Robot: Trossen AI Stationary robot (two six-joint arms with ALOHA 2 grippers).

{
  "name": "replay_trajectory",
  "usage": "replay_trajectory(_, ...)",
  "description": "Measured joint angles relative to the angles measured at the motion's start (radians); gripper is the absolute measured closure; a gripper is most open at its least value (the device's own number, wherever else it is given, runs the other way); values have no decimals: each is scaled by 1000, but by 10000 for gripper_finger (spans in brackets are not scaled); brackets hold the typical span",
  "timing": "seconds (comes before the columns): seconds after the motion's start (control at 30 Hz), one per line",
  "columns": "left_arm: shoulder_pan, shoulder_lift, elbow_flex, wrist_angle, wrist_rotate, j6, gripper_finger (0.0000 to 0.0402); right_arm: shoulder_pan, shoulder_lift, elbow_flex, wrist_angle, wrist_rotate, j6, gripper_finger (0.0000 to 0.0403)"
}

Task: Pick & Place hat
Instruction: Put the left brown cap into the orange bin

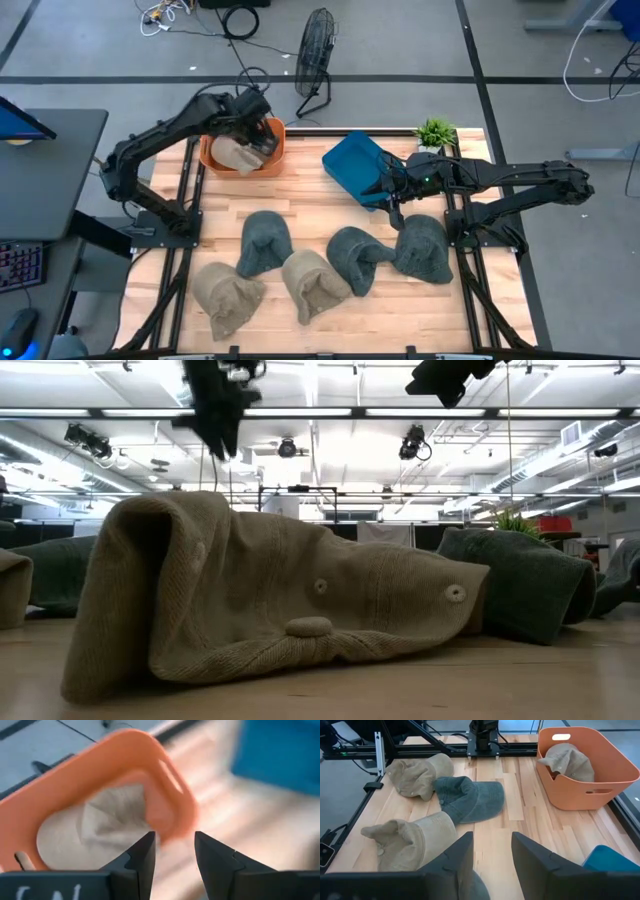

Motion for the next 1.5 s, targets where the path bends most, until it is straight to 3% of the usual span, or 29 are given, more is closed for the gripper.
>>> replay_trajectory(0.27, -199, 0, 192, -298, 64, -102, 259, 0, 0, 0, 0, 0, 0, 266)
replay_trajectory(0.5, -446, -1, 186, -306, 159, -268, 259, 0, 0, 0, 0, 0, -1, 266)
replay_trajectory(0.7, -704, 0, 52, -309, 192, -493, 259, 0, 0, 0, -1, 0, -1, 266)
replay_trajectory(0.9, -929, 1, -131, -226, 369, -683, 259, 0, 0, 0, 0, 0, -2, 266)
replay_trajectory(1.03, -1024, 1, -227, -108, 437, -796, 253, 0, 0, 0, 0, 0, -3, 266)
replay_trajectory(1.2, -1110, 1, -347, 92, 447, -878, 215, 0, 0, 0, 0, 0, -3, 266)
replay_trajectory(1.5, -1181, 1, -555, 170, 425, -955, 156, 0, 0, 0, 0, -1, 0, 266)
